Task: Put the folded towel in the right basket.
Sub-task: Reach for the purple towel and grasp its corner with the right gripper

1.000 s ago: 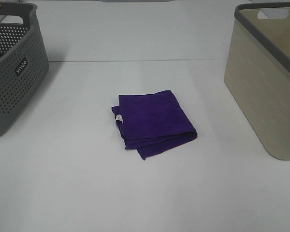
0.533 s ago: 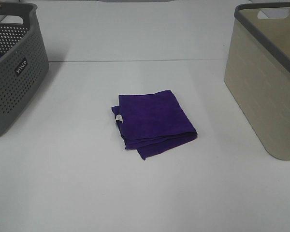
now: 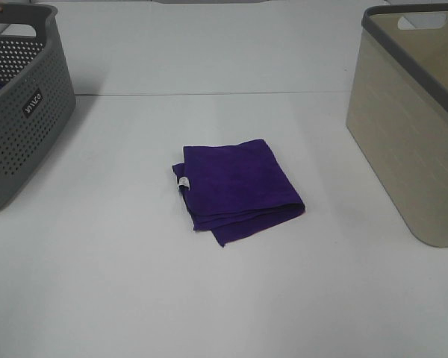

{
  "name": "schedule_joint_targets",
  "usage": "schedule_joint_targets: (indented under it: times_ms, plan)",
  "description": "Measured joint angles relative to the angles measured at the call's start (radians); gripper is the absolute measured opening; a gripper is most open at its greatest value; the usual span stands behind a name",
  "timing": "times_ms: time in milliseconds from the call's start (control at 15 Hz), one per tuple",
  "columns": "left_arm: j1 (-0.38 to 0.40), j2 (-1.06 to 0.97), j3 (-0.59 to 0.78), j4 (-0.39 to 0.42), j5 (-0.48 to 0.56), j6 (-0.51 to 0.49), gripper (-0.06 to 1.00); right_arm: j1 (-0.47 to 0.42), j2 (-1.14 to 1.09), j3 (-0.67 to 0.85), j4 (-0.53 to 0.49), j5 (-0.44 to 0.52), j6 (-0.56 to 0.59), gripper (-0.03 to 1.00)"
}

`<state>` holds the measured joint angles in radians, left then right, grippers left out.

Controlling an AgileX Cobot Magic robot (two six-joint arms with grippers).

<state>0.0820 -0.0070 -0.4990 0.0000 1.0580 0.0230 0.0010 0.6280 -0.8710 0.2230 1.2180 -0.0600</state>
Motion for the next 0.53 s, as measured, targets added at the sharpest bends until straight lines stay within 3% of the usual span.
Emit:
schedule_joint_targets:
  times_ms: [333, 533]
  plan:
    - [0.0, 0.0, 0.0, 0.0, 0.0, 0.0, 0.99, 0.0, 0.257, -0.101, 0.12, 0.001, -0.099, 0.98]
    - [0.0, 0.0, 0.0, 0.0, 0.0, -0.001, 0.99, 0.0, 0.504, -0.212, 0.228, 0.002, -0.238, 0.98]
